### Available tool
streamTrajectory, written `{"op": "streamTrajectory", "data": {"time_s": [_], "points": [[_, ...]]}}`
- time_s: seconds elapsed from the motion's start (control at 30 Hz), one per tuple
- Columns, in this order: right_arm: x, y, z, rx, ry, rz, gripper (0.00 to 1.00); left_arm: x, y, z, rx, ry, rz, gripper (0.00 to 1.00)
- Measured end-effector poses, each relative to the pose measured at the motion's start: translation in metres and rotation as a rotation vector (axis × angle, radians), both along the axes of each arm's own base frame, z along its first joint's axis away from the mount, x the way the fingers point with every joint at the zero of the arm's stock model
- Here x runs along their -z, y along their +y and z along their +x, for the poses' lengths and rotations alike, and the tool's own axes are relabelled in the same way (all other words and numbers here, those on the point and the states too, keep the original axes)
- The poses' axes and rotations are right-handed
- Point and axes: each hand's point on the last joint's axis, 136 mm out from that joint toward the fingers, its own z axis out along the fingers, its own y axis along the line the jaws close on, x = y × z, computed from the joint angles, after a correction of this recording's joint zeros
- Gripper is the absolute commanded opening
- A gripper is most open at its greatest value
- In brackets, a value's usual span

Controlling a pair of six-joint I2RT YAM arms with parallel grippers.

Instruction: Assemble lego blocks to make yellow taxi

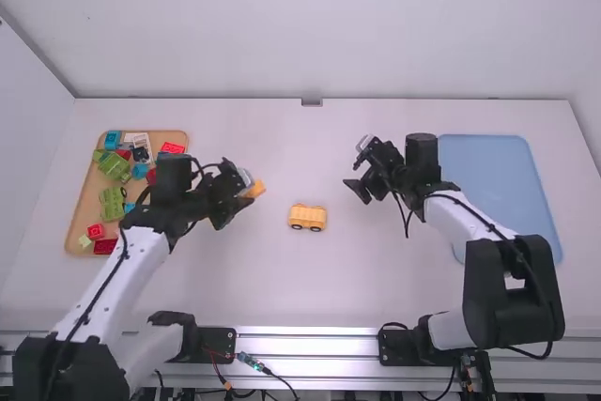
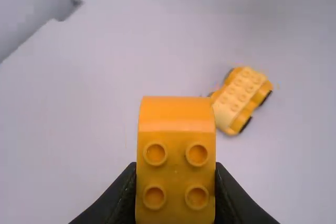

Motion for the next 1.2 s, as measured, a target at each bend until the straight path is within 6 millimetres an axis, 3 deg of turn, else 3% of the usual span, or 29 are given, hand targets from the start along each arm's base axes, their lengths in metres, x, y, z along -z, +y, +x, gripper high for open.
{"op": "streamTrajectory", "data": {"time_s": [0.2, 0.47, 0.63, 0.73, 0.93, 1.2], "points": [[0.018, 0.007, -0.025, -0.075, -0.042, 0.049, 0.99, 0.013, -0.014, 0.012, 0.101, 0.067, 0.018, 0.02], [0.039, 0.034, -0.065, -0.201, -0.054, 0.058, 0.99, 0.025, -0.028, 0.03, 0.296, 0.213, 0.038, 0.02], [0.043, 0.047, -0.063, -0.251, -0.098, 0.058, 0.99, 0.027, -0.039, 0.031, 0.391, 0.204, 0.061, 0.02], [0.068, 0.052, -0.067, -0.306, -0.04, 0.069, 0.99, 0.025, -0.049, 0.034, 0.433, 0.151, 0.078, 0.02], [0.091, 0.061, -0.074, -0.42, 0.0, 0.087, 0.99, 0.027, -0.053, 0.042, 0.393, 0.143, 0.113, 0.02], [0.083, 0.087, -0.076, -0.524, -0.159, 0.06, 0.99, 0.03, -0.056, 0.043, 0.373, 0.155, 0.122, 0.02]]}}
